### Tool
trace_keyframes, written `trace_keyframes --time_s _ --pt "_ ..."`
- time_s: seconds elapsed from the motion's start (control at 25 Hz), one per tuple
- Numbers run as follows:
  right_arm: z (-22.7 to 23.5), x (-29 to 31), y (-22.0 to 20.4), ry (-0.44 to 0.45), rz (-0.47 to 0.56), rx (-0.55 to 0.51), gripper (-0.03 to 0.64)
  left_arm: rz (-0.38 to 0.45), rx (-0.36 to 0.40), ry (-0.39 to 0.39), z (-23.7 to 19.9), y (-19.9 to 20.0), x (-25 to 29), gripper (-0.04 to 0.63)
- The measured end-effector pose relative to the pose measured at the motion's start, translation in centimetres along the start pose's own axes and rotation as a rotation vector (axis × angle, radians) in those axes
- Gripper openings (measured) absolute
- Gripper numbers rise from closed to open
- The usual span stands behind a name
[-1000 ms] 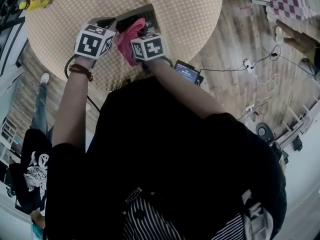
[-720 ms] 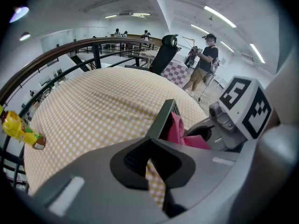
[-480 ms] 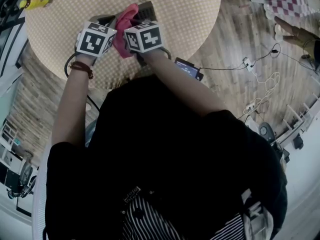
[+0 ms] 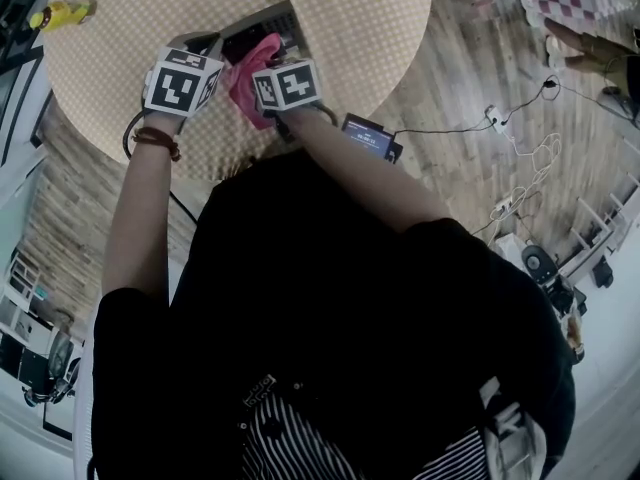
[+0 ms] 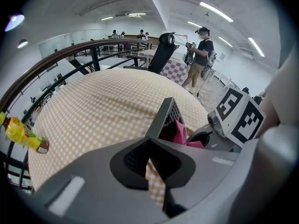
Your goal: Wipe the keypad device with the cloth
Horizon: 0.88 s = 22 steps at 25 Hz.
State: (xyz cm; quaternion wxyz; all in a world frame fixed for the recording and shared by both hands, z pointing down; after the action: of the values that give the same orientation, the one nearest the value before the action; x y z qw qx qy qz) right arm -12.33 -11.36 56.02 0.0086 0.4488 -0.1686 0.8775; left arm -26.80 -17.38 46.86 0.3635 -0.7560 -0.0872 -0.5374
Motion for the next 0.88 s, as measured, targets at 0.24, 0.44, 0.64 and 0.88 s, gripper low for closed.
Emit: trace_keyframes --time_s 0.24,0.44,0.64,0.88 --pt "-1.8 -1.3 2.7 0.040 0.094 0.008 0.064 -0.001 0.008 -0.002 0.2 -0.1 0.1 0.001" --pt "-3.4 -1.8 5.3 0.080 0.165 -0.046 0.064 -0.007 0.013 -0.002 -0.1 0.1 0.2 0.002" --pt "-2.1 -0.9 3.0 0.064 0.127 -0.046 0.064 -0.012 0.022 -0.005 0.0 0.1 0.2 0.002" --pt "-0.4 -0.2 0.1 0.014 0.038 -0.004 0.064 -0.006 0.014 -0.004 0.1 0.0 0.1 0.001"
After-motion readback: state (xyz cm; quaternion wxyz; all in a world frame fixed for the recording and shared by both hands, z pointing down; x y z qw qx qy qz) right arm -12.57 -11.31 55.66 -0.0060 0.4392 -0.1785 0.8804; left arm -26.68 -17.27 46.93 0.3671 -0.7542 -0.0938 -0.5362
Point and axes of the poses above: the fingertips, and each gripper's own axes: x forward along the fingers, z to its right, y out of its top, the point moved 10 cm from there along -x, backward along the fingers, and after that the axes turned 2 degrees about -y, right-handed, at the moved point
